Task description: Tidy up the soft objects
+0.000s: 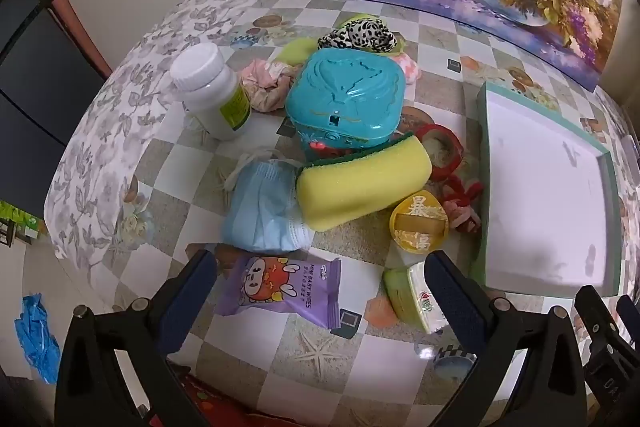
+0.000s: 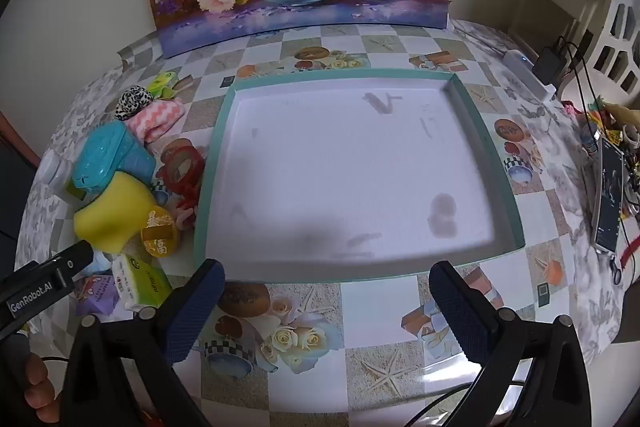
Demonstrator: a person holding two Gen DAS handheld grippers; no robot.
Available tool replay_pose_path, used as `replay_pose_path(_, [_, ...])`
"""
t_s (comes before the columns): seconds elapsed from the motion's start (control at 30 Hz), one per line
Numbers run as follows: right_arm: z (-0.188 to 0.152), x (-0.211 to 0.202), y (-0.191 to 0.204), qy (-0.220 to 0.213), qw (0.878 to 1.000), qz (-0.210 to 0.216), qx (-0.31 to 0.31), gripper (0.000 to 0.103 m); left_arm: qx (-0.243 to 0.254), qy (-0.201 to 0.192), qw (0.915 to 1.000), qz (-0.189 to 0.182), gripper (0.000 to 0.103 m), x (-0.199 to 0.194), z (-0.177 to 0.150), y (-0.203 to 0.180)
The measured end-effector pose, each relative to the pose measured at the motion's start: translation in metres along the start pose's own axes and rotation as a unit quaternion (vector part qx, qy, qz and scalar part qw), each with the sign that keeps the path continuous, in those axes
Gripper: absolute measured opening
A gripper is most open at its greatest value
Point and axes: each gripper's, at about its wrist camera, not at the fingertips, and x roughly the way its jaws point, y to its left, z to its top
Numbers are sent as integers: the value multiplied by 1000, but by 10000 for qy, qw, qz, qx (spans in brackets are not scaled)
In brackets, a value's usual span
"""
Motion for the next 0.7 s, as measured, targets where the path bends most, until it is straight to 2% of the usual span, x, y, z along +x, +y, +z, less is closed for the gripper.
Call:
replay_pose_path(0.3, [0,1,0,17,10000,-9,10,103,78,-49,10000,-16,103,3,-9,-1])
replay_pose_path(0.7, [3,2,-1,51,10000,11,11,103,33,67,10000,-6,103,3,-4,0])
